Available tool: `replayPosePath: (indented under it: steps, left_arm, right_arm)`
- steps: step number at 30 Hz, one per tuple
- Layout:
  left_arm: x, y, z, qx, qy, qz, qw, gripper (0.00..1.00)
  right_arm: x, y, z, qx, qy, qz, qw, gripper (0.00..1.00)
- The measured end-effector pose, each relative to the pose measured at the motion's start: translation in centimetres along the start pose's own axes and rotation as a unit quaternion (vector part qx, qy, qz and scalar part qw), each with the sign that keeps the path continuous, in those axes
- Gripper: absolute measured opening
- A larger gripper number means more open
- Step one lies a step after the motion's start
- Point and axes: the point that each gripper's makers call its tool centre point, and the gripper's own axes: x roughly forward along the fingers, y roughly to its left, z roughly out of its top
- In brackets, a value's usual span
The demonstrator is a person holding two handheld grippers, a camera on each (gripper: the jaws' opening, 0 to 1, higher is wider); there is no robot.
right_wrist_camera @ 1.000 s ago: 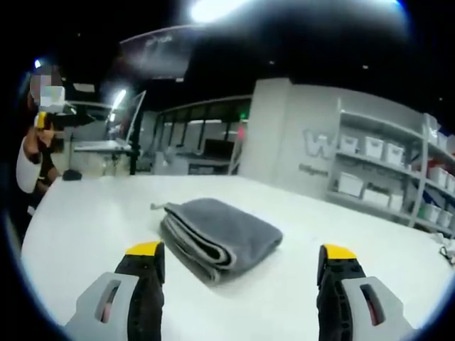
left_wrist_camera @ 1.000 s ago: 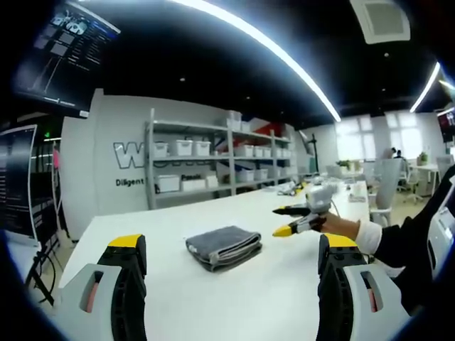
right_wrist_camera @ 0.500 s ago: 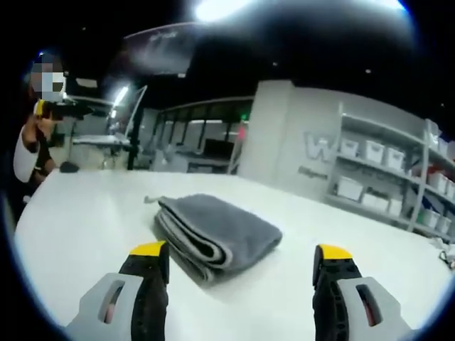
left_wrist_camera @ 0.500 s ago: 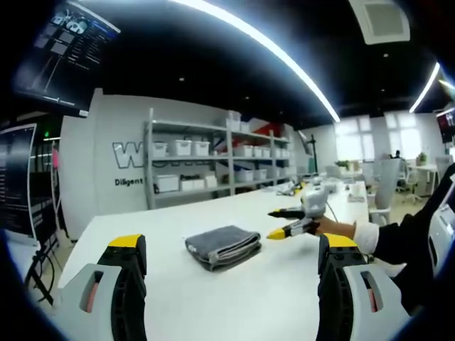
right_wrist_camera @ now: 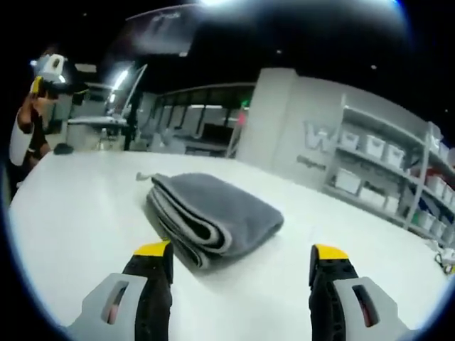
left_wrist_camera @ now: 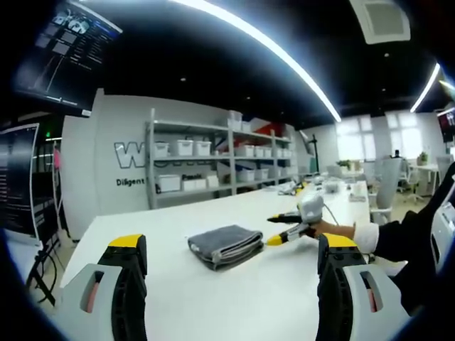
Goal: Open the folded towel by lifting each exposed corner and separating the folded layers until the towel lies flat within the target outline without major curled edges
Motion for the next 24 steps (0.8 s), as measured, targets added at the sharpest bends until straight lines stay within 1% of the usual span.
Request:
replayPosePath:
  steps: [3,7,12,15,19,21,24]
  left_arm:
    - [0.0,0.0,-0.1,0.001,0.001,0.001,1.0000,0.99]
    - [0.2,0.0,-0.3,0.001,0.005,0.001,1.0000,0.99]
    - [0.2,0.2,-0.2,0.000,0.004,0.003,1.0000,0.98]
    - [0.2,0.1,-0.3,0.001,0.004,0.003,1.0000,0.98]
    - [0.2,0.0,-0.3,0.002,0.007,0.003,1.0000,0.98]
    - [0.1,0.2,-0.1,0.003,0.004,0.008,1.0000,0.98]
    - [-0.1,0.4,0.1,0.002,0.000,0.011,0.9999,0.98]
  right_arm:
    - [0.4,0.5,-0.5,-0.002,0.014,0.004,0.9999,0.73]
    - [0.7,0.8,-1.1,-0.026,0.030,-0.003,0.9992,0.70]
    - [0.9,0.9,-1.2,-0.019,0.035,0.000,0.9992,0.65]
    - [1.2,1.1,-1.6,-0.023,0.044,-0.002,0.9988,0.62]
    - [1.8,1.2,-1.8,-0.010,0.054,-0.005,0.9985,0.53]
    - [2.0,1.5,-2.0,-0.026,0.062,-0.007,0.9977,0.50]
    - [2.3,1.9,-2.2,-0.026,0.066,-0.002,0.9975,0.48]
